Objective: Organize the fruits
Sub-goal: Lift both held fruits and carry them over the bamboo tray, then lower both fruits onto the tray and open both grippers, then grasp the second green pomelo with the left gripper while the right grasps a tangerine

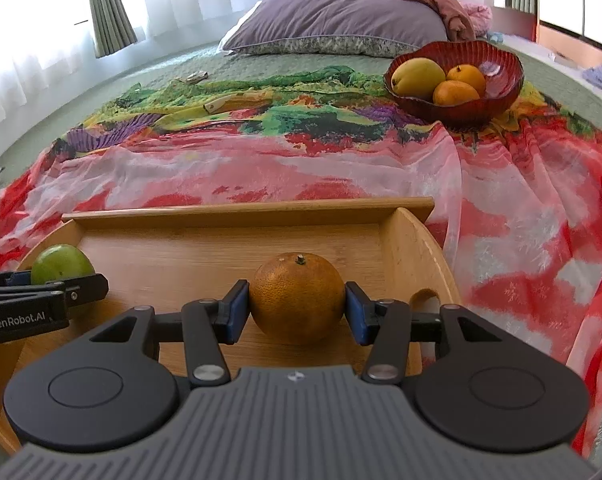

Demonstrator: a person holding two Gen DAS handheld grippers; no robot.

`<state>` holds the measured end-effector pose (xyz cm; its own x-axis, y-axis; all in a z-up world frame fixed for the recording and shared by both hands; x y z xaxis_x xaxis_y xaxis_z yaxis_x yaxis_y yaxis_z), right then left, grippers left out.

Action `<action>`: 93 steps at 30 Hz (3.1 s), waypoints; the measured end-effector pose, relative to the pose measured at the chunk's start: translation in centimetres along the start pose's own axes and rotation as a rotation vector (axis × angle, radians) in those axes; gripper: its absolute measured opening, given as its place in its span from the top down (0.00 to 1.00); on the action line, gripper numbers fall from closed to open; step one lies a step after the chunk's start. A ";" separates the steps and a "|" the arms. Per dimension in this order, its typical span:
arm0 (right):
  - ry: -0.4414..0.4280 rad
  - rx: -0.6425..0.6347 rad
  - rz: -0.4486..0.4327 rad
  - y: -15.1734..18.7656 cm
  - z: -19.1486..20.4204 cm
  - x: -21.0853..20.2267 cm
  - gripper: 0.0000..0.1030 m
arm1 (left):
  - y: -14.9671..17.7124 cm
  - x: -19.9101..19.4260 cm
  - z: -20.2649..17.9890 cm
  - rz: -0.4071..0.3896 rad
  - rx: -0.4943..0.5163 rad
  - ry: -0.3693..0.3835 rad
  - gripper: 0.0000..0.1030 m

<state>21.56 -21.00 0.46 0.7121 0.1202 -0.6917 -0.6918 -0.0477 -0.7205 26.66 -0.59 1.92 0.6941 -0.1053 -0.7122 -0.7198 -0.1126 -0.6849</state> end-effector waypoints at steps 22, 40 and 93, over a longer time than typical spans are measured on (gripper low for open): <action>-0.017 0.005 0.006 0.4 0.2 -0.3 0.33 | -0.4 0.2 -0.5 0.019 0.020 -0.002 0.25; -0.041 -0.031 -0.131 1.6 -0.5 -6.7 0.10 | 1.7 -7.9 -0.9 -0.096 0.111 0.087 0.00; 0.059 -0.300 -0.235 16.4 2.7 -16.4 0.20 | 17.4 -18.0 3.3 -0.176 0.112 0.096 0.21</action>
<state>-1.81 -21.10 0.16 0.8589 0.1052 -0.5012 -0.4494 -0.3144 -0.8362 1.59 2.58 2.31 0.8030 -0.1876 -0.5657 -0.5801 -0.0282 -0.8140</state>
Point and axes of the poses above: each gripper's, at about its wrist camera, not at the fingertips, and x roughly the way its jaws point, z to its left, y to its underside, the point moved 2 cm from there along x, roughly the way its jaws point, and after that the axes turned 10 degrees about -x, right-handed, at the moved point
